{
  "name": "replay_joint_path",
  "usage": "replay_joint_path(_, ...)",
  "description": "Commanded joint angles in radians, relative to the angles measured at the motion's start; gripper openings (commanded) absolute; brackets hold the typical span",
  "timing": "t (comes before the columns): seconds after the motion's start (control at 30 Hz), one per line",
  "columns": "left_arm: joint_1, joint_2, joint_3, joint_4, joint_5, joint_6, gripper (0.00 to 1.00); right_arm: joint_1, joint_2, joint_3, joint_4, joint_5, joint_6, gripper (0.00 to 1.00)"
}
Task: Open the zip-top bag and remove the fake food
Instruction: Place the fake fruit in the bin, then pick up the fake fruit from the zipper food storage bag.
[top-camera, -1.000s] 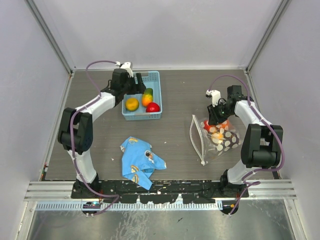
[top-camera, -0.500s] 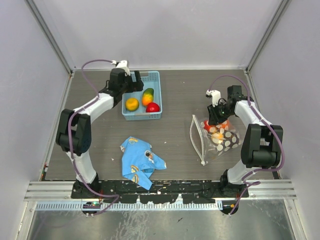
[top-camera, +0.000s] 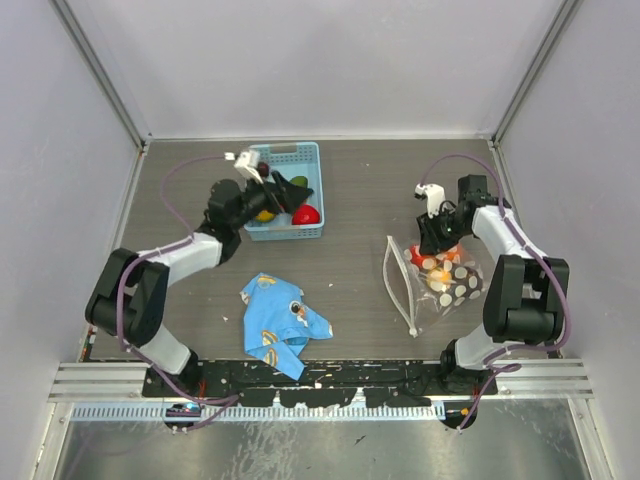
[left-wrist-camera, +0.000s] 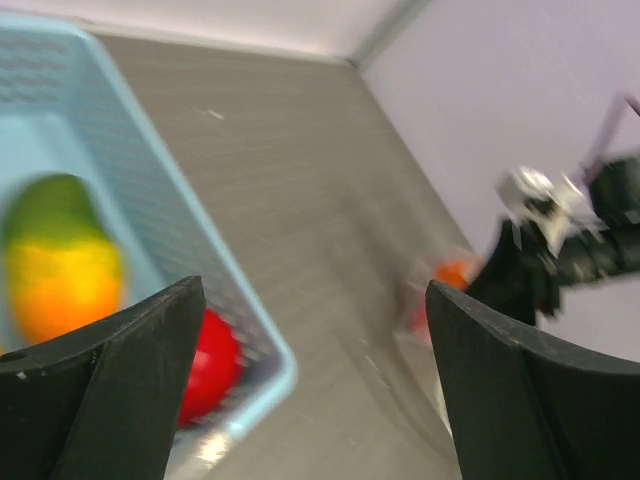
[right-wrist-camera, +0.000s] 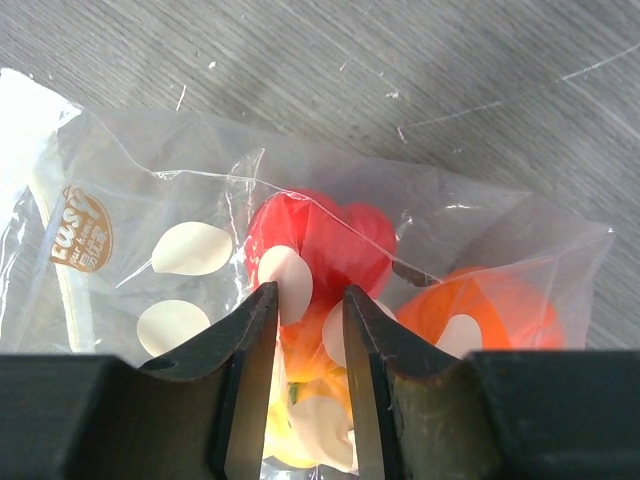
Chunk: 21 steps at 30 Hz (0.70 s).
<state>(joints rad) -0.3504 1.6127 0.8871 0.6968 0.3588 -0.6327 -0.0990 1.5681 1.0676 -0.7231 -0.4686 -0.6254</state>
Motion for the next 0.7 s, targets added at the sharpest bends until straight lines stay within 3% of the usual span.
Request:
replay_joint_path(0.0,-0.189,-0.094,-0.110,0.214,0.059,0.064,0.89,-0.015,-0.088,-0.017,-0.024,0.000,-0.017,0.39)
replay_joint_path(0.13,-0.366,-0.065,-0.171,0.270,-0.016,0.181,0.75,-0.035,-0.162,-0.024,-0.005,-0.050,-0.024,0.41)
replay_joint_path(0.33,-0.515,0.109,-0.165,0.431,-0.071,0.214,0.39,-0.090,-0.297,-0.047,0.030,-0.134,-0.029,0.42)
replay_joint_path(0.67,-0.691,0.346,-0.054,0.548,-0.169,0.334,0.38,-0.202,-0.331,-0.082,0.041,-0.106,-0.050,0.42)
